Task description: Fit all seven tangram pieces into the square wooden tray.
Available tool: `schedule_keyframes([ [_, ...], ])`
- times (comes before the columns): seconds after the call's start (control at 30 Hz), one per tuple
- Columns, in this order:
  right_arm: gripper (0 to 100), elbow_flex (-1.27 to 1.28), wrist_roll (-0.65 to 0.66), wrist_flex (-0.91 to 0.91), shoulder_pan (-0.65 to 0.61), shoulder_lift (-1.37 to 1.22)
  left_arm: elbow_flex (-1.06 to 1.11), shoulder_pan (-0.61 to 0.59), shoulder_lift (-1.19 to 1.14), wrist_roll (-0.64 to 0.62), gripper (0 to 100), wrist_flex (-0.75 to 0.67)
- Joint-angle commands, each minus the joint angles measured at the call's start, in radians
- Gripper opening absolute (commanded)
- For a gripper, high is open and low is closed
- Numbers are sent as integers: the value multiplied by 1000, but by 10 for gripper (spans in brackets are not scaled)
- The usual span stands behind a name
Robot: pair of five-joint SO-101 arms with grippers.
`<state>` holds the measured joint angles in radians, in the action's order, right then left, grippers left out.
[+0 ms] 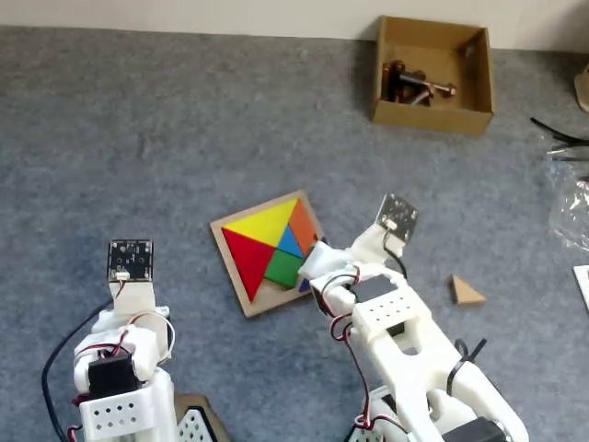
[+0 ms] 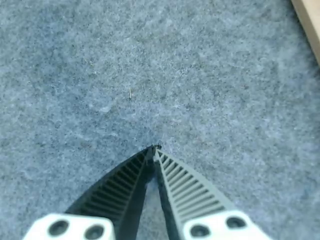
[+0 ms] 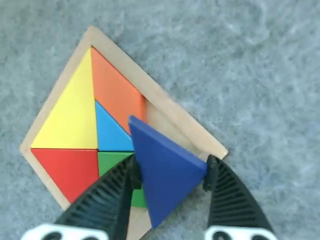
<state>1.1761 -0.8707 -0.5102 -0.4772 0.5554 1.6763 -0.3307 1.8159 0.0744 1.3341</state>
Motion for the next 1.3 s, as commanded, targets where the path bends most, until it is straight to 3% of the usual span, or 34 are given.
schedule_keyframes([
  [0.0, 141, -8, 21, 85, -7, 1, 19, -13, 5, -9, 5, 5],
  [0.2, 141, 36, 18, 186, -8, 1, 19, -13, 5, -9, 5, 5],
  [0.6, 143, 41, 23, 191, -64, 1, 19, -13, 5, -9, 5, 5],
  [0.87, 247, 41, 23, 186, -73, 1, 19, -13, 5, -9, 5, 5],
  [1.27, 250, 38, 23, 185, -39, 15, 19, -13, 5, -9, 5, 5],
])
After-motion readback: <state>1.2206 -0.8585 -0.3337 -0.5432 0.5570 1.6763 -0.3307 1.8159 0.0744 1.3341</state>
